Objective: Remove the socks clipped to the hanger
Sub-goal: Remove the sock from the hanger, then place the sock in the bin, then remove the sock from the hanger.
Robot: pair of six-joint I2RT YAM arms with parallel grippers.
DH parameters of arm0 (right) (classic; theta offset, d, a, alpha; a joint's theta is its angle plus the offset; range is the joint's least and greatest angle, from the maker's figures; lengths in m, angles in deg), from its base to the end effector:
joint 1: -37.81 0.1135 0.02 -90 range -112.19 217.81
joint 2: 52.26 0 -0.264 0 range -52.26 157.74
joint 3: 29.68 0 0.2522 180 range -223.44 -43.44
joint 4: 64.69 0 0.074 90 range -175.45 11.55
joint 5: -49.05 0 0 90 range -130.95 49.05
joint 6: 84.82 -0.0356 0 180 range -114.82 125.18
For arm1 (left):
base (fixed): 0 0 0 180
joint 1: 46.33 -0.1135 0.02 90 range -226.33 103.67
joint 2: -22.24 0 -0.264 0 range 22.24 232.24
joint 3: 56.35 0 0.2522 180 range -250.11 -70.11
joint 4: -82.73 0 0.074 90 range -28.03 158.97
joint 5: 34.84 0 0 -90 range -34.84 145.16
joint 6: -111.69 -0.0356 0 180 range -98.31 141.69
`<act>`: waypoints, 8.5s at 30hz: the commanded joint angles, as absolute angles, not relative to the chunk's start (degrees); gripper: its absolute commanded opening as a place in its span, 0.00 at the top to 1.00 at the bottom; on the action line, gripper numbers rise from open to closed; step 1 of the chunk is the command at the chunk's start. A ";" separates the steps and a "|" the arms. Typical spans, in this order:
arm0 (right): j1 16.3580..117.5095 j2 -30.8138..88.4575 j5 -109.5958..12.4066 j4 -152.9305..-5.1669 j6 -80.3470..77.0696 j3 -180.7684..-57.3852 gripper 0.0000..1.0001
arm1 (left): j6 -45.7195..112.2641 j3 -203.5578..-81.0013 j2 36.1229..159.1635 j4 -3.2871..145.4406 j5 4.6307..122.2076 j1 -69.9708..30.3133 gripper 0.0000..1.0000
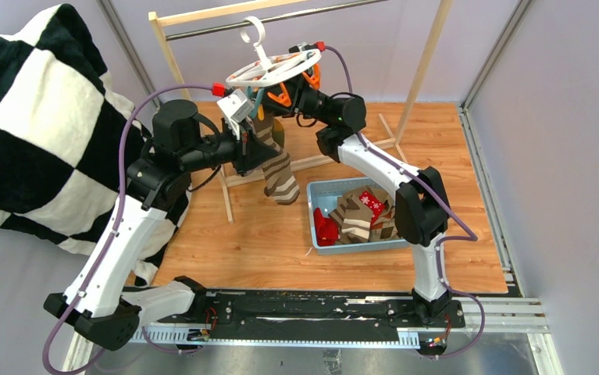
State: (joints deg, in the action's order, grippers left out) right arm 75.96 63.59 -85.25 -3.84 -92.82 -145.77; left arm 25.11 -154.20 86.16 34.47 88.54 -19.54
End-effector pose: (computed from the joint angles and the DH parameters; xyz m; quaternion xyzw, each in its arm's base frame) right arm 0.3270 0.2885 0.4392 -0.2011 0.3825 0.8672 0.2476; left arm 0.1819 -0.1138 0.4657 0.3257 0.7052 -0.3721 0.5081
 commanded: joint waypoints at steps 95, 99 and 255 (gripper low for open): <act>75.05 4.32 -45.64 -99.15 -5.84 -97.16 1.00 | 13.10 -142.99 78.71 11.84 99.14 -40.23 0.00; 72.03 5.96 -49.21 -98.95 -10.77 -93.12 1.00 | 12.97 -142.36 76.82 11.82 98.92 -40.38 0.00; 83.06 40.00 -97.68 0.08 -66.19 -111.27 0.88 | 8.04 -155.36 87.42 5.43 124.21 -48.19 0.10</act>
State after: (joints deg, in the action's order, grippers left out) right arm 82.41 41.28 -96.98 -5.07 -64.47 -111.95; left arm 8.74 -154.23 86.75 6.01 120.13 -48.70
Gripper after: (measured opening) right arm 0.115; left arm 0.896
